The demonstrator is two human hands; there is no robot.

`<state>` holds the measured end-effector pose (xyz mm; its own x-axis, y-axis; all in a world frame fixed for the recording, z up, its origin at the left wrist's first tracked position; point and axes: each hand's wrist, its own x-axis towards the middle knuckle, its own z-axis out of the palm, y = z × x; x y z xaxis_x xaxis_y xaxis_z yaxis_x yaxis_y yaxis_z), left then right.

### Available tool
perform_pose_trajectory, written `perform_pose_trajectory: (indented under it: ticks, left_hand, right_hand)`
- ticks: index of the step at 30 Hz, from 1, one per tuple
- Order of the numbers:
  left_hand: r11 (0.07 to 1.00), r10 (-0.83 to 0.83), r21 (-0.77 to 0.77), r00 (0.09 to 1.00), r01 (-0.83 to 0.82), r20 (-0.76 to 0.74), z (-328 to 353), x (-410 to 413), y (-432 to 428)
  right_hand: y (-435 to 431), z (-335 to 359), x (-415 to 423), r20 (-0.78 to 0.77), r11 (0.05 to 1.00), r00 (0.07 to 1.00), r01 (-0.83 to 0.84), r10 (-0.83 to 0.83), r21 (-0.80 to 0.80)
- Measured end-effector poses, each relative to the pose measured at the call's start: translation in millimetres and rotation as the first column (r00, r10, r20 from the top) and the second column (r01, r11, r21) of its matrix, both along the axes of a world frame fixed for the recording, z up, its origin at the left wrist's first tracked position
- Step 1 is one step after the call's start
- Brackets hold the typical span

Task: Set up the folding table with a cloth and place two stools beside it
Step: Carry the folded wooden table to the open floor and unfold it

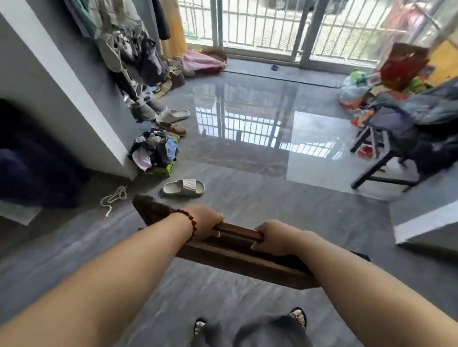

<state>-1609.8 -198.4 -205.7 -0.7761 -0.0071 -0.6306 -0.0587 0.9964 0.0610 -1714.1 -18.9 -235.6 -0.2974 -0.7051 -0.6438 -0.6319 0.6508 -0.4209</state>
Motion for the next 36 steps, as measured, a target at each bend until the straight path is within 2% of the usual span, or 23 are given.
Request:
perform_pose_trajectory:
  ticks: [7,14,25,36]
  left_hand:
    - [0.993,-0.121,0.019,0.991,0.12,0.057,-15,-15,47]
    - [0.981,-0.19,0.045,0.978,0.187,0.09,-21,-31,101]
    - [0.979,-0.202,0.006,0.975,0.202,0.089,-31,-50,196]
    - [0.993,-0.117,0.027,0.991,0.115,0.067,-83,-62,218]
  right_hand:
    - [61,-12,17,0.07,0.982,0.98,0.182,-0.186,0.054]
    - [124,-17,18,0.106,0.952,0.946,0.305,-0.307,0.036]
    - [219,-24,5,0.073,0.946,0.944,0.323,-0.323,0.011]
    - [238,-73,-25,0.07,0.96,0.958,0.279,-0.279,0.007]
